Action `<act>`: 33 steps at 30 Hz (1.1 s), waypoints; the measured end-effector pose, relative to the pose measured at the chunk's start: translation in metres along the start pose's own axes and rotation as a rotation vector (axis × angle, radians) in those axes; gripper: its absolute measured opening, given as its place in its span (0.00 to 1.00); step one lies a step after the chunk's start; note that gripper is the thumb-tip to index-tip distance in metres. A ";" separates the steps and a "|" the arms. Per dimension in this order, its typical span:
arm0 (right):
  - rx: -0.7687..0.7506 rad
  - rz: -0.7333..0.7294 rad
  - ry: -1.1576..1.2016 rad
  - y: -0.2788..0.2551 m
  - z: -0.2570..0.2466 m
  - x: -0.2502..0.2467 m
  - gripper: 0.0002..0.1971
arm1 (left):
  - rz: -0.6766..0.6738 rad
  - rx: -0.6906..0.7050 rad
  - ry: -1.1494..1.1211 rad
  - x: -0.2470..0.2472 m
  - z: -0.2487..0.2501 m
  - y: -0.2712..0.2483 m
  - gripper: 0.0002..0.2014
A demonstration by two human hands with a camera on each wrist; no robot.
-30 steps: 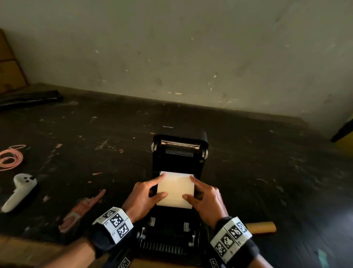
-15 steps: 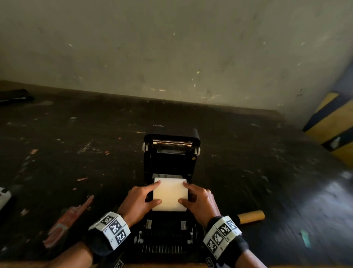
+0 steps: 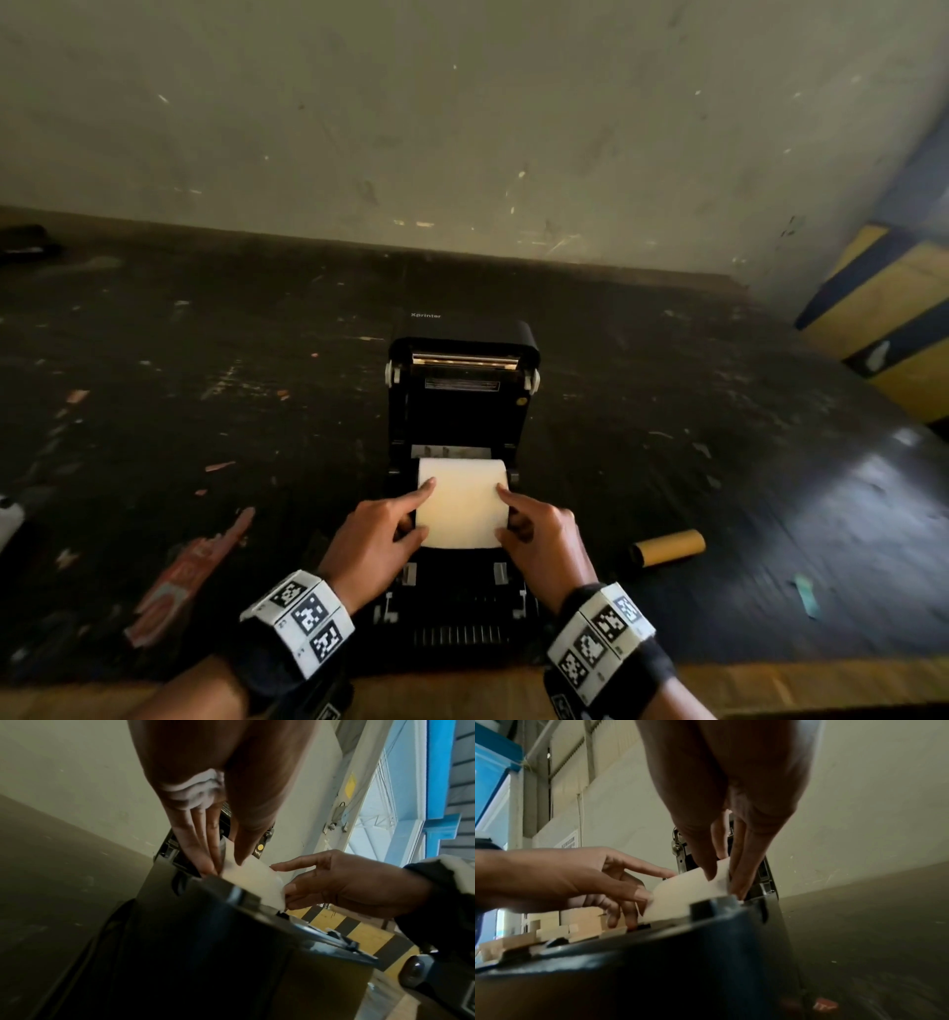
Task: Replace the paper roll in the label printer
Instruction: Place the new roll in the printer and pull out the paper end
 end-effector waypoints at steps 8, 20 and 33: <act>0.030 0.017 0.015 -0.007 0.000 0.002 0.27 | 0.015 -0.016 -0.025 0.001 0.006 -0.005 0.29; 0.060 -0.092 0.088 -0.010 0.011 0.001 0.41 | 0.020 0.035 -0.145 0.001 -0.006 -0.010 0.30; 0.121 -0.047 0.095 0.001 0.023 0.014 0.54 | 0.027 0.050 -0.157 0.007 -0.016 -0.020 0.32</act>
Point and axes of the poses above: each hand's wrist, its own y-axis towards the middle knuckle, its own x-axis out of the palm, z = x × y, the point moved 4 cm from there along y, towards the middle knuckle, and after that the axes turned 4 degrees about z, right-handed, at the moved point
